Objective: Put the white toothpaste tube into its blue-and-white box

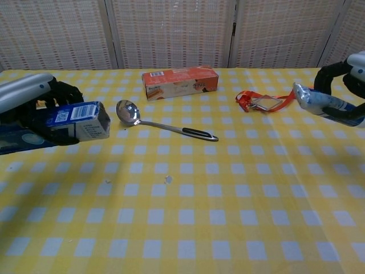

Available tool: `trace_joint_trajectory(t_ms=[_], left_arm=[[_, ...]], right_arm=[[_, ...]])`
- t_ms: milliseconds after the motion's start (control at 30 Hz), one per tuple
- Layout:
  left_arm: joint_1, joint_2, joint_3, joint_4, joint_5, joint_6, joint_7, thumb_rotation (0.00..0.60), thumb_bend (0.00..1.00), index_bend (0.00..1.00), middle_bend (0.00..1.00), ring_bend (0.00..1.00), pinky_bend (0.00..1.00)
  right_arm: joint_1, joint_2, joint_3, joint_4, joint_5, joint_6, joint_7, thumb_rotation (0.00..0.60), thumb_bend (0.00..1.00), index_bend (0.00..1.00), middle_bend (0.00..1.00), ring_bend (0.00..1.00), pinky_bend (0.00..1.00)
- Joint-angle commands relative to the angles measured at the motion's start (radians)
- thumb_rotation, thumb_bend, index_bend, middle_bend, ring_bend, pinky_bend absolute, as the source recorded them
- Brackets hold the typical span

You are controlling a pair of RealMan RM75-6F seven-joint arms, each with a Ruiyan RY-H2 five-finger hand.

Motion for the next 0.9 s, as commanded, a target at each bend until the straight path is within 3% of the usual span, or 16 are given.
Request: trace_joint_trajectory(t_ms=[33,200,333,533,900], left_arm=[[0.004,0.017,-0.008,-0.033,-0.01,0.003,-0.006,0.6,0.21,0.59,0.58,0.53,0.59],[0.007,0.031,-0.033,-0.101,-0.027,0.023,-0.004,0.6,0.21,0.59,0.58,0.53,0.59],[0.006,0.025,-0.044,-0.144,-0.032,0.039,0.026,0.6,0.21,0.59,0.58,0.53,0.59],[-0.002,-0.012,-0.051,-0.207,-0.028,0.056,0.056,0.6,0.21,0.59,0.58,0.53,0.59],[-0.019,-0.121,-0.091,-0.298,-0.087,0.085,0.101,0.6,0.21,0.59,0.62,0.55,0.59]], right_arm=[[-0.01,0.043,0.034,-0.155,0.026,0.003,0.244,0.6,0.53,0.85,0.66,0.82,0.82],[-0.004,0.115,0.071,-0.349,0.07,-0.058,0.579,0.6,0.53,0.85,0.66,0.82,0.82],[-0.007,0.108,0.1,-0.406,0.068,-0.027,0.65,0.6,0.53,0.85,0.66,0.82,0.82],[0.011,0.132,0.112,-0.539,0.046,-0.064,0.87,0.6,0.53,0.85,0.66,0.82,0.82],[0.051,0.065,0.146,-0.582,0.014,-0.054,1.078,0.6,0.53,0.85,0.66,0.82,0.82]])
